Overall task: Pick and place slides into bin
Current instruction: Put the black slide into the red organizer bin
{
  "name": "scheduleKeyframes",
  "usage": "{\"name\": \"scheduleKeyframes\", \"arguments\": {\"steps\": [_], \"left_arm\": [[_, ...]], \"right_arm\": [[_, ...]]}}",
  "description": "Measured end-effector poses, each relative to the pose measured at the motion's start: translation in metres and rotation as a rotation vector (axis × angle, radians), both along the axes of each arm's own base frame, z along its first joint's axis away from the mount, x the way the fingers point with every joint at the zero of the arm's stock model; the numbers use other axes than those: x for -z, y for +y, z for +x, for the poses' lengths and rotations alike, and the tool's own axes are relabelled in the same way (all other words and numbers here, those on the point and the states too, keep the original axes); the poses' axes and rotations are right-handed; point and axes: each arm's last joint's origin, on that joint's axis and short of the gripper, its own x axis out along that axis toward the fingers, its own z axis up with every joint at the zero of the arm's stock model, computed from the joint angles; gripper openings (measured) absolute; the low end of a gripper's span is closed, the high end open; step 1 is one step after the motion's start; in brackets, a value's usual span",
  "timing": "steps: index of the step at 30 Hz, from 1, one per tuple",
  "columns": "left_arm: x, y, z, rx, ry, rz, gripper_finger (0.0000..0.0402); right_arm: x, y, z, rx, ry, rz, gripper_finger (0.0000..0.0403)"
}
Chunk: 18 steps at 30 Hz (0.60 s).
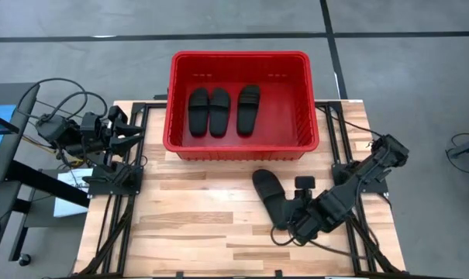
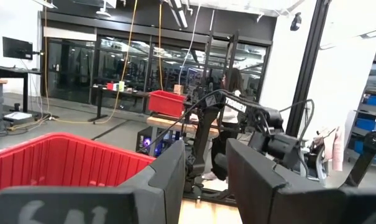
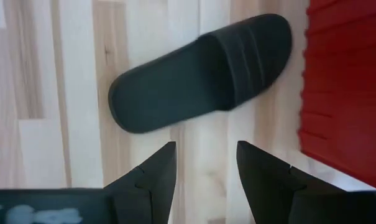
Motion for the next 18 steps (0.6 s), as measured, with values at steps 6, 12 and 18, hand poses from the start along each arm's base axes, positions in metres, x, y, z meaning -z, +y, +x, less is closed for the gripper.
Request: {"name": "scheduleKeyframes", "arguments": {"steps": [6, 12, 18], "left_arm": [[0.000, 0.000, 0.000, 0.000, 0.001, 0.000, 0.0108], [0.000, 0.000, 0.000, 0.003, -0.001, -0.015, 0.0108], [0.000, 0.000, 0.000, 0.005, -0.002, -0.026, 0.0108]], "right_arm": [[0.027, -0.003, 0.006, 0.023, -0.001, 0.010, 0.0162], [0.048, -0.003, 0.015, 0.022, -0.001, 0.143, 0.0162], [0.060, 0.005, 0.018, -0.055, -0.025, 0.244, 0.0162]]}}
